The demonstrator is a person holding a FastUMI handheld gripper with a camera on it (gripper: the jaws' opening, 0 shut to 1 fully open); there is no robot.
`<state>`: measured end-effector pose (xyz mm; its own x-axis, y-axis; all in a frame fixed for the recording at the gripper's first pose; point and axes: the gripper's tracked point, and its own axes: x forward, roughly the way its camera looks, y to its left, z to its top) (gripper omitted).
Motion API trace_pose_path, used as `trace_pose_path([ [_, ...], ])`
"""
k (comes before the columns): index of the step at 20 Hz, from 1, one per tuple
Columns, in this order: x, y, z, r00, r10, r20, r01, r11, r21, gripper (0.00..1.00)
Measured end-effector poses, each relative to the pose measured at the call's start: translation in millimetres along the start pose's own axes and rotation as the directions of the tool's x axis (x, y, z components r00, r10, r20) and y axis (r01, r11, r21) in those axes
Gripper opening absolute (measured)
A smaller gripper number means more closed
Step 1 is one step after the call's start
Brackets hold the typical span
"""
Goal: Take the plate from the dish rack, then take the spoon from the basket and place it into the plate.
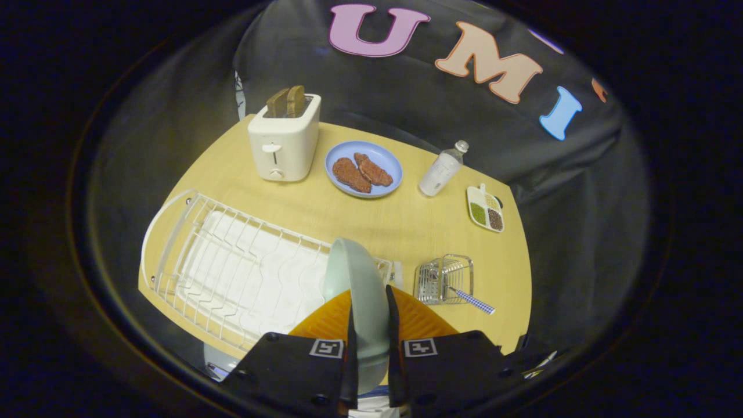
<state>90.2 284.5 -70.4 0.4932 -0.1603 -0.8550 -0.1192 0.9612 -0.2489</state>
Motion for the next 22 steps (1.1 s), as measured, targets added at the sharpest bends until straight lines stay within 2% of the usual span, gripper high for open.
trace_pose_path([
  [2, 0, 1, 0, 1.000, 0.011, -0.003, -0.011, 1.000, 0.019, 0.23],
  [5, 1, -4, 1, 1.000, -0.019, 0.003, 0.019, 1.000, 0.019, 0.23],
  [10, -4, -1, 8, 0.989, -0.140, 0.041, 0.143, 0.986, -0.081, 0.23],
  [14, -10, 5, 12, 0.967, -0.230, 0.106, 0.249, 0.942, -0.227, 0.20],
  [16, -12, 8, 13, 0.966, -0.230, 0.118, 0.253, 0.935, -0.249, 0.19],
  [22, -12, -10, -12, 0.982, -0.189, 0.006, 0.187, 0.965, -0.183, 0.14],
])
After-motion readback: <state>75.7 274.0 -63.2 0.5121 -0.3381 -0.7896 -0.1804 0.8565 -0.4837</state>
